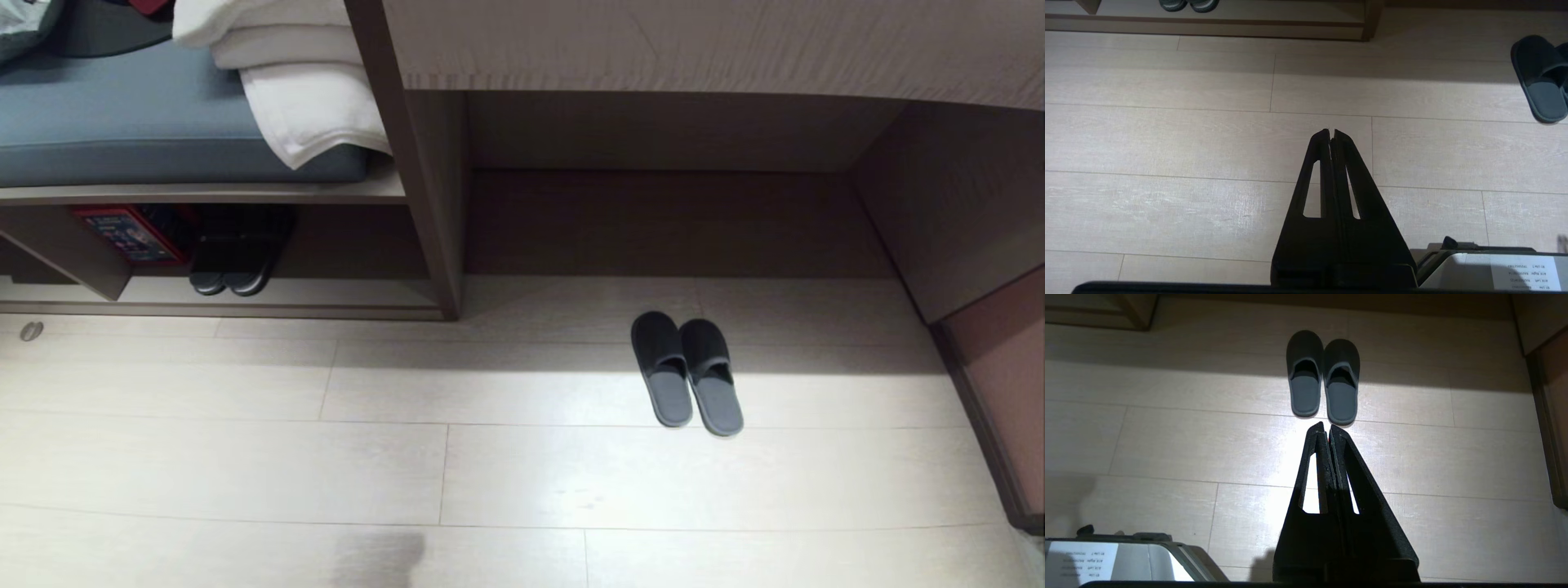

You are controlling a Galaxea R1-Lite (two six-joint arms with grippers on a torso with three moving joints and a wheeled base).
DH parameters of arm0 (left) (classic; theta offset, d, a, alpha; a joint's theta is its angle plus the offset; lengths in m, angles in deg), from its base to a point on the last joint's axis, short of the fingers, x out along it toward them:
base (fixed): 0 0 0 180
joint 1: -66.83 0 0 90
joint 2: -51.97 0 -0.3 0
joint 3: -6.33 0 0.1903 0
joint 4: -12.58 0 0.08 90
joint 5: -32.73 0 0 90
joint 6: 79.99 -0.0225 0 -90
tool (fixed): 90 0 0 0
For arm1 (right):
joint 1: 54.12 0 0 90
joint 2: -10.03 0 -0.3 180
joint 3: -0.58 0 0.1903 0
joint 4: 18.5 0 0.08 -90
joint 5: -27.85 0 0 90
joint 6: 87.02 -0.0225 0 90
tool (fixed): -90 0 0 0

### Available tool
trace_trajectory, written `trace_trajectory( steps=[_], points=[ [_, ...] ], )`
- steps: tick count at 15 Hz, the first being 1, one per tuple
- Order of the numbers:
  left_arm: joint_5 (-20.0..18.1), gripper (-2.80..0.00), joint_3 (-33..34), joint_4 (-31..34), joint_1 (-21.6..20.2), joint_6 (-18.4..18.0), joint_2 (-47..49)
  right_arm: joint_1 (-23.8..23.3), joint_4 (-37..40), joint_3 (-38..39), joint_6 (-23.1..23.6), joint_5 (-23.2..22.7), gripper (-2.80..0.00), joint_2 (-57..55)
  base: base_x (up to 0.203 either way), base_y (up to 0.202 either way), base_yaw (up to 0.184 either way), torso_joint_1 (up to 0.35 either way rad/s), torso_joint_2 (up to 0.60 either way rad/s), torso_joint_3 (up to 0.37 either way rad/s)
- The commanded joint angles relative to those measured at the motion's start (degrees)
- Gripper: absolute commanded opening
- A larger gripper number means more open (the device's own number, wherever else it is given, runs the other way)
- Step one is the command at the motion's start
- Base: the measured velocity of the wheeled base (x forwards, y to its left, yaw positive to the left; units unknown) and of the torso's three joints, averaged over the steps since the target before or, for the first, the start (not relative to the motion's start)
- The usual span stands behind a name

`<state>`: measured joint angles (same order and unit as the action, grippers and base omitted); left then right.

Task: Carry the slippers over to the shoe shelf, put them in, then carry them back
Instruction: Pick up the slippers on the floor

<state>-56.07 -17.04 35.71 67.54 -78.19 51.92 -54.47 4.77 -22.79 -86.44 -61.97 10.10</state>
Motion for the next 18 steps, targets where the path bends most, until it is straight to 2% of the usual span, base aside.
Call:
trace_trajectory(
  steps=[1, 18],
  points=[
    [0.03, -2.80, 0.00, -0.02, 0.00, 0.05, 0.05, 0.00, 0.01, 2.29, 0.04, -0.01, -2.80, 2.22, 0.000, 0.000, 0.000, 0.002, 0.00, -0.203],
    [0.03, -2.80, 0.00, 0.07, 0.00, 0.14, 0.05, 0.00, 0.01, 2.29, 0.04, -0.01, -2.80, 2.22, 0.000, 0.000, 0.000, 0.003, 0.00, -0.197]
  ],
)
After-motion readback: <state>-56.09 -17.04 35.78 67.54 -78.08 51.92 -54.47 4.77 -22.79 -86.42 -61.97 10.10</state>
